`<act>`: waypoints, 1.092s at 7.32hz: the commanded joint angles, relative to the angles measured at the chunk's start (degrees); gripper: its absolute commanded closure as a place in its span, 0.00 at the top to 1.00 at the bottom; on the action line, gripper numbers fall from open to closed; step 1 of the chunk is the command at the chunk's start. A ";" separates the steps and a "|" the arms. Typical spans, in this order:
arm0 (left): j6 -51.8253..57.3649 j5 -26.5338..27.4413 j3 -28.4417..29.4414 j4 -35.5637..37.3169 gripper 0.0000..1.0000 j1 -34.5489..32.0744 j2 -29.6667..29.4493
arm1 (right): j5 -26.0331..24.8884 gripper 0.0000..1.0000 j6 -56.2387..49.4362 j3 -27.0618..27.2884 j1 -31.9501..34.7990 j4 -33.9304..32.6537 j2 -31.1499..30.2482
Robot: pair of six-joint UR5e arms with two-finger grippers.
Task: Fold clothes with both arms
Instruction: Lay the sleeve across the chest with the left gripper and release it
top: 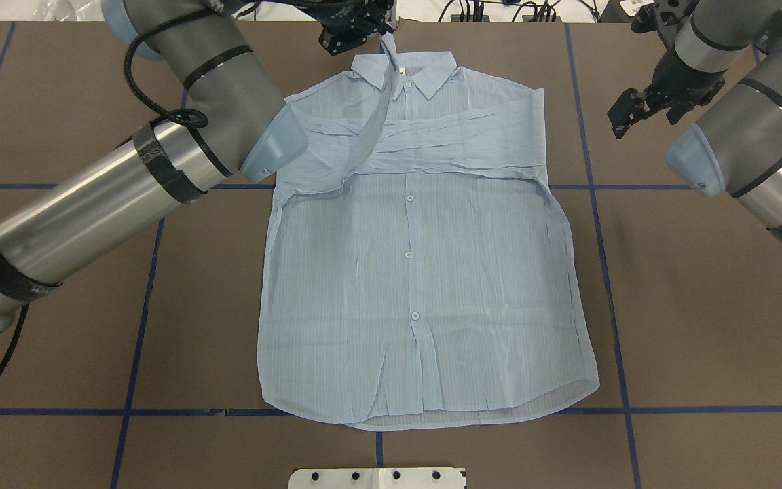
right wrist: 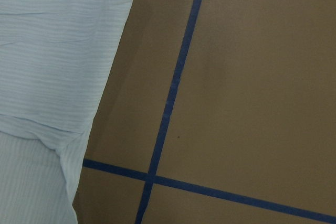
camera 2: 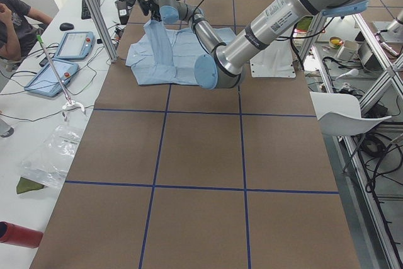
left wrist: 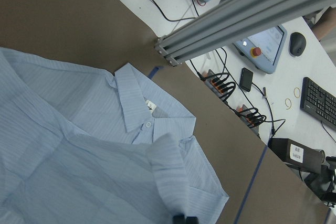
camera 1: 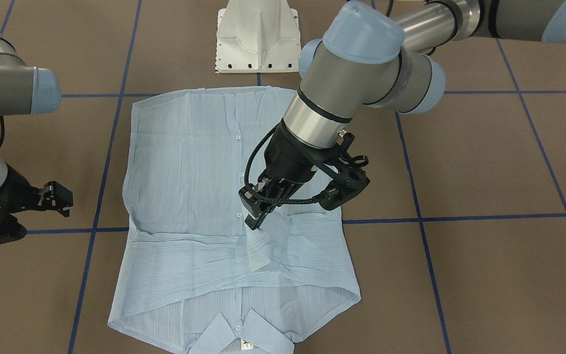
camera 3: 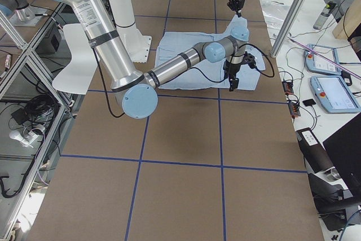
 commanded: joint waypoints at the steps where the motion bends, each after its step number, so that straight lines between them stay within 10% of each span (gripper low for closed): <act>1: -0.94 0.63 1.36 -2.11 0.00 3.37 -0.03 | -0.05 1.00 0.06 -0.15 -0.01 0.08 -0.01; 6: -3.22 17.48 17.16 -10.54 0.00 17.42 -8.45 | 0.21 1.00 0.24 -1.21 -0.01 0.08 -0.01; 7: -1.14 17.51 17.18 -12.29 0.99 19.37 -9.51 | 0.74 1.00 0.32 -1.12 -0.01 0.08 -0.01; 8: 3.58 17.68 15.88 -14.31 1.00 20.34 -9.43 | 0.92 1.00 0.41 -0.94 -0.10 0.17 0.34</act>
